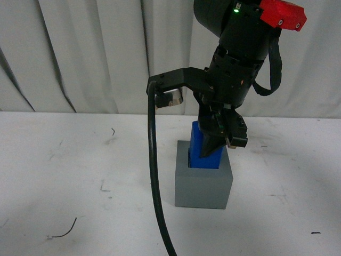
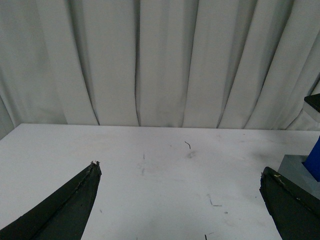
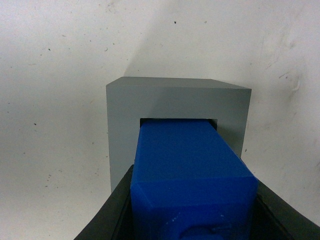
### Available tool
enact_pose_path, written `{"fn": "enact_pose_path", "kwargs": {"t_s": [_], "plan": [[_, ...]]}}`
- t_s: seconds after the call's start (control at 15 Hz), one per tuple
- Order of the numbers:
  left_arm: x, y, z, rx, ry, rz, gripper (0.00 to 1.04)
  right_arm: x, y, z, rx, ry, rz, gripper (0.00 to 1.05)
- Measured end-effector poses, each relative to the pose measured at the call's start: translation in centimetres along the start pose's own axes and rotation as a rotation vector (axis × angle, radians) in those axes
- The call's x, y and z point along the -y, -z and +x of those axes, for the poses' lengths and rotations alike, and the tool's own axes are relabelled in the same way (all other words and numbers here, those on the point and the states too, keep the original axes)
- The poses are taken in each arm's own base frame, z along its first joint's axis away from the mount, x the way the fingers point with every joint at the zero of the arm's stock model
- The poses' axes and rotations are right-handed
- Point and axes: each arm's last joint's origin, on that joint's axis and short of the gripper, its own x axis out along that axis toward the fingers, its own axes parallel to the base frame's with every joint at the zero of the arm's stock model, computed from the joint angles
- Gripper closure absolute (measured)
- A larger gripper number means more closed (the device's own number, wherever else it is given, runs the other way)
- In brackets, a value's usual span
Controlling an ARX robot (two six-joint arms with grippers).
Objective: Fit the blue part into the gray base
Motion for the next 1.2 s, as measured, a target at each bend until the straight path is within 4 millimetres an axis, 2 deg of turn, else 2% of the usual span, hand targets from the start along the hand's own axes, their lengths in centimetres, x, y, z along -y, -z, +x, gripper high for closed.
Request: {"fn": "enact_pose_path", "kwargs": {"t_s": [0.13, 0.4, 0.47, 0.6, 0.93, 1.2], "plan": [[0.0, 0.0, 0.0, 0.000, 0.000, 0.000, 0.07, -0.1, 0.2, 0.5, -0.001, -0.002, -0.002, 0.57], [0.0, 0.0, 0.0, 0.000, 0.000, 0.000, 0.07, -0.3, 0.2, 0.9, 0.011, -0.006, -0.003, 0.12], [0.0, 0.0, 0.0, 0.000, 0.000, 0.000, 0.07, -0.3, 0.2, 0.7, 0.016, -0.005, -0.002, 0.04], [0.0, 0.0, 0.0, 0.000, 0.000, 0.000, 0.07, -0.1, 0.0, 0.0, 0.038, 0.025, -0.009, 0.07], [0.0, 0.0, 0.0, 0.000, 0.000, 0.000, 0.07, -0.1, 0.7, -4.2, 0.159, 0.134, -0.005, 0.06], [0.0, 0.0, 0.0, 0.000, 0.000, 0.000, 0.07, -1.4, 1.7, -9.4, 0.371, 0.338, -0.041, 0.06]]}}
